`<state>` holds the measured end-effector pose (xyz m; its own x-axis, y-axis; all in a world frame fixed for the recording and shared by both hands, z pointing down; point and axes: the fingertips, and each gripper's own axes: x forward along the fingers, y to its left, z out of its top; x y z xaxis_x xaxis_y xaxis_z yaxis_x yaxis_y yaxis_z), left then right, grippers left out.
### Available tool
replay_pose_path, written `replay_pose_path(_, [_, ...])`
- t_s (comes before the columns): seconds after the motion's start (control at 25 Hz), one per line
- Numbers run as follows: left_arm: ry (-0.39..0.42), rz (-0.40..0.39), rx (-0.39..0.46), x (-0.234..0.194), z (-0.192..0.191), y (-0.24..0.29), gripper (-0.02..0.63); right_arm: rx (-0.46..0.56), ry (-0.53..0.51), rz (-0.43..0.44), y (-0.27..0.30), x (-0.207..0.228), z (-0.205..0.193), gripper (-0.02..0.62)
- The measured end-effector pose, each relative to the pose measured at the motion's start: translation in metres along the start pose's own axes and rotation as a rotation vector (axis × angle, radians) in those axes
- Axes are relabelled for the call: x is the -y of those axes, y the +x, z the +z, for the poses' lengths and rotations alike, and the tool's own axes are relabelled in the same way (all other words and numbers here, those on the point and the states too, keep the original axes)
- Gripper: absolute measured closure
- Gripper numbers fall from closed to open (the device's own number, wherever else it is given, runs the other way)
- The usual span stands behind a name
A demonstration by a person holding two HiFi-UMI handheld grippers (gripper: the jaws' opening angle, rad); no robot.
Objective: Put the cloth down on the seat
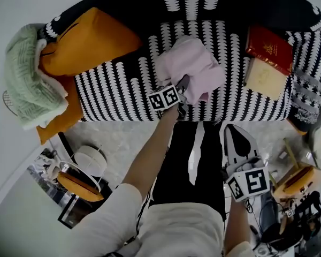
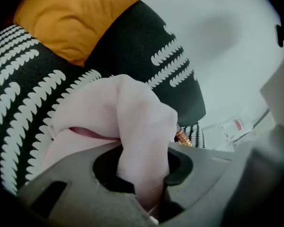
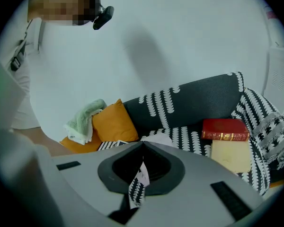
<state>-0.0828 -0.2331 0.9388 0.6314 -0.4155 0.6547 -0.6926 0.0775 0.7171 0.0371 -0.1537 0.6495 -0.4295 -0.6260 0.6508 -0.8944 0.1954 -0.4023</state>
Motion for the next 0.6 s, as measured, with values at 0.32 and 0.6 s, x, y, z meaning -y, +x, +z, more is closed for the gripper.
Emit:
replay_pose_path(0.32, [-0.013, 0.030, -0.039, 0.000, -0.001, 0.016, 0.495, 0.005, 0.003, 0.000, -0.005, 0.004, -0.002, 0.588])
replay_pose_path(0.6, [-0.032, 0.019, -0.047, 0.011, -0.007, -0.001, 0.356, 0.020, -0.012, 0.010, -0.017, 0.001, 0.010, 0.588])
